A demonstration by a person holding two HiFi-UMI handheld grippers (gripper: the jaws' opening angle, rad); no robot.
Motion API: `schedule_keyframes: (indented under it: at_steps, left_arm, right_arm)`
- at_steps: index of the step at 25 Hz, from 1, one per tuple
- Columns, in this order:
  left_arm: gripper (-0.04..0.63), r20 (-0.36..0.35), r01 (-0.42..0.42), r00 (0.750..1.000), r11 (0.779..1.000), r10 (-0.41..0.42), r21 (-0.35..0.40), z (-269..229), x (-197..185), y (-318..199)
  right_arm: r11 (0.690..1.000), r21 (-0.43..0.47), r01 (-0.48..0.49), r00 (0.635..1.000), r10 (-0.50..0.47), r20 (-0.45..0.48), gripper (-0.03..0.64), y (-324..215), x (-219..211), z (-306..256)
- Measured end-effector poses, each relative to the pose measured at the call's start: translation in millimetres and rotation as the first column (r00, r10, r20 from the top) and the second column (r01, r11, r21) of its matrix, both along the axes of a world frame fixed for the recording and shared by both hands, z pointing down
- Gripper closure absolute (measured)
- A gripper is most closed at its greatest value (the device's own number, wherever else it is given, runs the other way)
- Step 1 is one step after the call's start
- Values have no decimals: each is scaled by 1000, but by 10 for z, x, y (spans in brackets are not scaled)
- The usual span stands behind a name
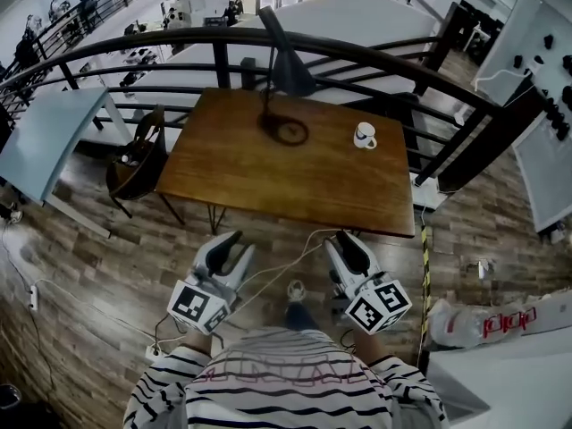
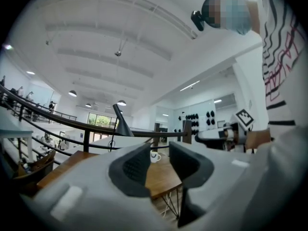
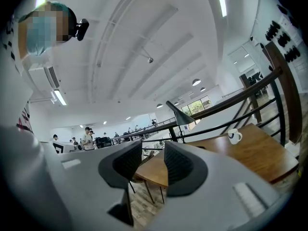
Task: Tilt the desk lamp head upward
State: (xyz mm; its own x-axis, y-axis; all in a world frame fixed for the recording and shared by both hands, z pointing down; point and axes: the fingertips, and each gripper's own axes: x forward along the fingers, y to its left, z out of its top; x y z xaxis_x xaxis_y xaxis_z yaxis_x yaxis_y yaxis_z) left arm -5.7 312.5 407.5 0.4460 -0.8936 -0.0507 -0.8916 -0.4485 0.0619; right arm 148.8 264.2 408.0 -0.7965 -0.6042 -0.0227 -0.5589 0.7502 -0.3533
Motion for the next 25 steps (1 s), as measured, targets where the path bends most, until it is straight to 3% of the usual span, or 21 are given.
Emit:
schedule_keyframes:
  at_steps: [15,25]
  left_arm:
    - [469,40,82,996,997,-82,6,-113,-201,-1530]
    - [463,41,140,989,990,-141,17,-45,73,-2416]
  right_arm:
    - [994,-18,110,994,-110,6,485,-1667,-305,-21]
    - [985,-3,175,985,-175,-1,477,-2560,-63,28]
